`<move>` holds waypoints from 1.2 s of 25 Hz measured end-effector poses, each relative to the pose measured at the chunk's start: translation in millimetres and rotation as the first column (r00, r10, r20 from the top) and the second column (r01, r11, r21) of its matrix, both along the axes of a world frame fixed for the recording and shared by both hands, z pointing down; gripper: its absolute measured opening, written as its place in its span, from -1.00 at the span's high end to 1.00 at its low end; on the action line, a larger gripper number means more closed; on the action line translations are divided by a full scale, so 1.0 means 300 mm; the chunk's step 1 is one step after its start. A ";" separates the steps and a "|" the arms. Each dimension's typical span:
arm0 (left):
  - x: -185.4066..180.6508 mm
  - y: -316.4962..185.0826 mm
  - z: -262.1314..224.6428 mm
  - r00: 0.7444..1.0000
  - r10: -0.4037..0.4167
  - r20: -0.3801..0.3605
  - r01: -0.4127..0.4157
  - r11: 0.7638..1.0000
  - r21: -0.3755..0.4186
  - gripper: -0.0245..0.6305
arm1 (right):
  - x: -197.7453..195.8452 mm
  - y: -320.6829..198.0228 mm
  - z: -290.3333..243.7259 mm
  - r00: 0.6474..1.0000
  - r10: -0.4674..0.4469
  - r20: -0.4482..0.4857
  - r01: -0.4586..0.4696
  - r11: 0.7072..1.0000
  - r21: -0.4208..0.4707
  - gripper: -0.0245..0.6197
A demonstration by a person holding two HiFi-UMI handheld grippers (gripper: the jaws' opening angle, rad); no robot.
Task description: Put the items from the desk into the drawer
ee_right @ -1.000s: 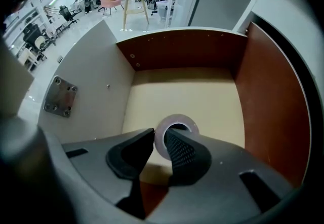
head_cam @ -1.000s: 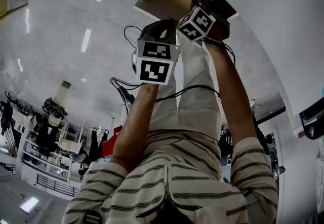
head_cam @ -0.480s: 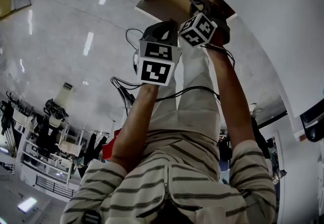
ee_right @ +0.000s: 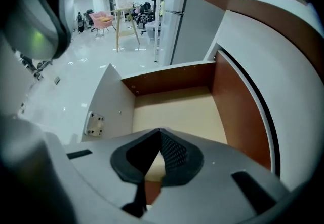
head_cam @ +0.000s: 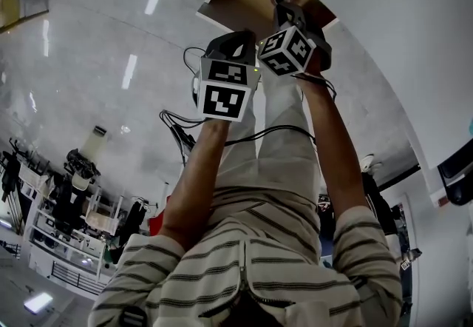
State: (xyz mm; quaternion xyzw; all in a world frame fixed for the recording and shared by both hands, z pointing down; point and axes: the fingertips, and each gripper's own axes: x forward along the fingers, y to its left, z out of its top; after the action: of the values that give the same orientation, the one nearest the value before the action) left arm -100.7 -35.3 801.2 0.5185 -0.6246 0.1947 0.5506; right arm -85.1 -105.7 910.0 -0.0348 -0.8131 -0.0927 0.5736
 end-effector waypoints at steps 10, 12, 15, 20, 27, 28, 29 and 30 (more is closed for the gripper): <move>-0.012 -0.027 -0.072 1.000 0.012 0.026 -0.013 1.000 0.024 0.90 | -0.007 -0.003 -0.149 0.993 0.104 0.062 -0.101 0.993 -0.056 0.89; -0.015 -0.033 -0.091 0.999 0.014 0.031 -0.015 1.000 0.028 0.90 | -0.007 -0.006 -0.175 0.990 0.118 0.072 -0.113 0.992 -0.059 0.89; -0.018 -0.039 -0.123 0.999 0.018 0.040 -0.020 0.999 0.031 0.90 | -0.002 -0.016 -0.217 0.986 0.145 0.083 -0.139 0.988 -0.070 0.89; -0.001 -0.060 -0.161 0.998 0.038 0.055 -0.040 0.999 0.027 0.90 | 0.030 -0.036 -0.277 0.977 0.187 0.099 -0.176 0.979 -0.105 0.89; -0.029 -0.058 -0.211 0.995 0.056 0.081 -0.059 0.998 0.030 0.90 | 0.023 -0.032 -0.357 0.964 0.238 0.122 -0.215 0.960 -0.177 0.89; -0.033 -0.060 -0.223 0.995 0.056 0.085 -0.059 0.998 0.035 0.90 | 0.017 -0.033 -0.380 0.958 0.254 0.130 -0.227 0.955 -0.193 0.89; -0.036 -0.061 -0.237 0.994 0.056 0.090 -0.059 0.997 0.039 0.90 | 0.012 -0.033 -0.404 0.953 0.270 0.140 -0.238 0.949 -0.207 0.89; -0.037 -0.061 -0.251 0.994 0.054 0.096 -0.059 0.997 0.043 0.90 | 0.009 -0.032 -0.430 0.948 0.282 0.150 -0.247 0.944 -0.219 0.89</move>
State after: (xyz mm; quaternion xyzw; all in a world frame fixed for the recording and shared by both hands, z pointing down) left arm -111.7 -53.6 725.9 0.5387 -0.6393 0.2200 0.5027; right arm -82.6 -115.3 780.9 0.0267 -0.8637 0.0640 0.4992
